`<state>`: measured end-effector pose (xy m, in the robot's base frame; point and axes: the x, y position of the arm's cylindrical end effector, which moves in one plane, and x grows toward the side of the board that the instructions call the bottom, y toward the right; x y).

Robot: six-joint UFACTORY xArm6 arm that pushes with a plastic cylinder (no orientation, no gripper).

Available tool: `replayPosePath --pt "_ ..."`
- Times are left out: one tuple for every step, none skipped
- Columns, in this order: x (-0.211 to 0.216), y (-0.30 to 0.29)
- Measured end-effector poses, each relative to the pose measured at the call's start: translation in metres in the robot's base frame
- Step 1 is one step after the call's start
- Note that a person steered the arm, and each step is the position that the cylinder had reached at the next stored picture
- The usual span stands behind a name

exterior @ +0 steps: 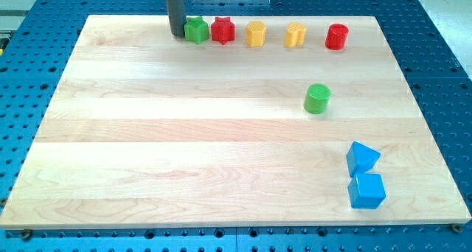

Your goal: Move the green circle to the left of the green star

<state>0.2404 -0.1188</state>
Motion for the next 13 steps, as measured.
replayPosePath --pt "0.086 0.029" --pt "0.107 0.134" --pt "0.128 0.249" --pt "0.170 0.341" --pt "0.206 0.299" --pt "0.176 0.188" --pt "0.168 0.091" --pt "0.161 0.103" --pt "0.139 0.049" --pt "0.133 -0.022" --pt "0.172 -0.008" --pt "0.159 0.085" --pt "0.139 0.093"
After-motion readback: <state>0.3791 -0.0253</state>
